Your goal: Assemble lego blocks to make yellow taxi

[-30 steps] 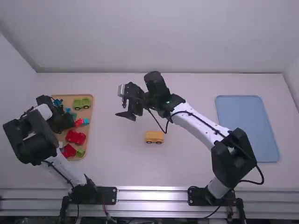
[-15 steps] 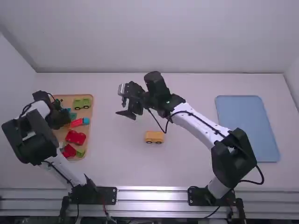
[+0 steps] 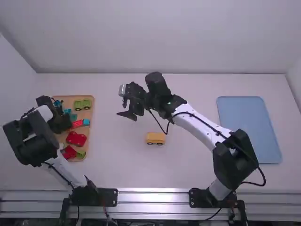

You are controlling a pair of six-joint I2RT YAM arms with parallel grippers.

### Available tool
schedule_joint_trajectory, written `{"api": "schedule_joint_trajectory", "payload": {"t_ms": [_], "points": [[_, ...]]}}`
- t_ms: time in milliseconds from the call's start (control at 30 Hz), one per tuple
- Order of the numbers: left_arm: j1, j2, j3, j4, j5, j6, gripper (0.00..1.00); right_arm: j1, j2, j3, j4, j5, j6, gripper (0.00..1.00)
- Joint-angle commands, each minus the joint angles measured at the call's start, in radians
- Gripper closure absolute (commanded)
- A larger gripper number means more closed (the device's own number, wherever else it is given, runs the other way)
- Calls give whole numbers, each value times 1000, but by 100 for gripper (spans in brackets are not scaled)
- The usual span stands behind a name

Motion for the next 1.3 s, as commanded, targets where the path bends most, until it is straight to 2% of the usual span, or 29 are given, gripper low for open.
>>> {"api": "schedule_joint_trajectory", "payload": {"t_ms": [0,267,533,1033,1133,1267], "points": [[16,14,-11,-9,-5,3,56,-2,-15,28,-1,-2,4,1],[78,14,-4,-32,5,-3,54,-2,-15,28,0,-2,4,1],[118,14,-4,-26,126,4,55,-2,-15,28,5,-2,4,1],[123,-31,-3,-33,98,2,56,-2,-15,28,19,2,23,1],[121,-32,-3,-33,102,0,55,-2,-15,28,19,1,23,1],[124,-39,11,-57,101,0,48,-2,-15,28,19,2,23,1]]}}
